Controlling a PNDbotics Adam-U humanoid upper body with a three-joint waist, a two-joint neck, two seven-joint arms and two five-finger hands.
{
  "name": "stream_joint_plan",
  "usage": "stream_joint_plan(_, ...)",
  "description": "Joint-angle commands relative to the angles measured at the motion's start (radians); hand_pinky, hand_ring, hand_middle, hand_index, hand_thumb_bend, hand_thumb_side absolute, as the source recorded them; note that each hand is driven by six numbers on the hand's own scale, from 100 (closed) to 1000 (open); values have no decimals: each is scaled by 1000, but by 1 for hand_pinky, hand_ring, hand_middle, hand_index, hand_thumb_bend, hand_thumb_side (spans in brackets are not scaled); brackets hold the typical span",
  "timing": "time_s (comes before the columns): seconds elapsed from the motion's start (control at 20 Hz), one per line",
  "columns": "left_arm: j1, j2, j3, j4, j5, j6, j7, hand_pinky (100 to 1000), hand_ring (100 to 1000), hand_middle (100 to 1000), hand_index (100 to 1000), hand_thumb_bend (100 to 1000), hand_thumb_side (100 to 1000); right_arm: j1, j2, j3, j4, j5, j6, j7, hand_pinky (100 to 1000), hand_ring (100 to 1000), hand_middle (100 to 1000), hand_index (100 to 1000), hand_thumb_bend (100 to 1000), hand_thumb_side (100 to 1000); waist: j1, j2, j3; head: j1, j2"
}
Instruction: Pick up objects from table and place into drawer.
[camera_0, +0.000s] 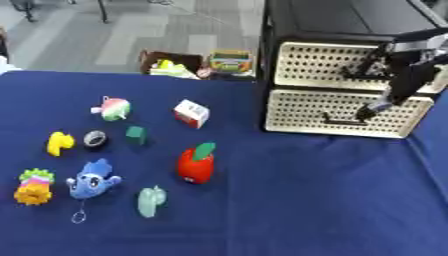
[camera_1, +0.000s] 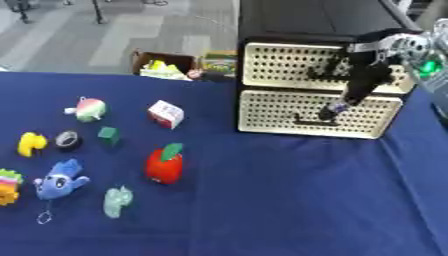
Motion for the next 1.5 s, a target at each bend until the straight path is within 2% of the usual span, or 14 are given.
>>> stream_joint_plan(0.05,-13,25,9,-12,4,-2,3,656,763,739,933,107,989,-11,-23,11,12,-10,8,10,100,192,106,884,680,324,0,-18,1,-4,-8)
stream_joint_plan(0.35,-15,26,8,-12,5,-3,3,656,763,739,931,105,988,-12,-15,42,52,-25,7,10,100,191,102,866,676,324,-1,-18,9,-8,-12)
stream_joint_plan(0.6,-14,27,9,-12,5,-2,4,657,764,740,930,102,988,-18,-17,28,45,-46,15,10,100,189,101,824,677,344,-1,-19,5,-5,-8)
stream_joint_plan(0.95,-12,30,9,-12,5,-1,5,657,764,740,929,101,986,-2,-48,7,-16,-87,44,10,100,186,100,793,675,357,-3,-26,-3,2,1)
stream_joint_plan(1.5,-10,31,10,-12,6,0,9,656,764,740,926,102,984,95,-140,37,-184,-188,87,10,100,184,100,768,672,360,-7,-43,-12,22,22)
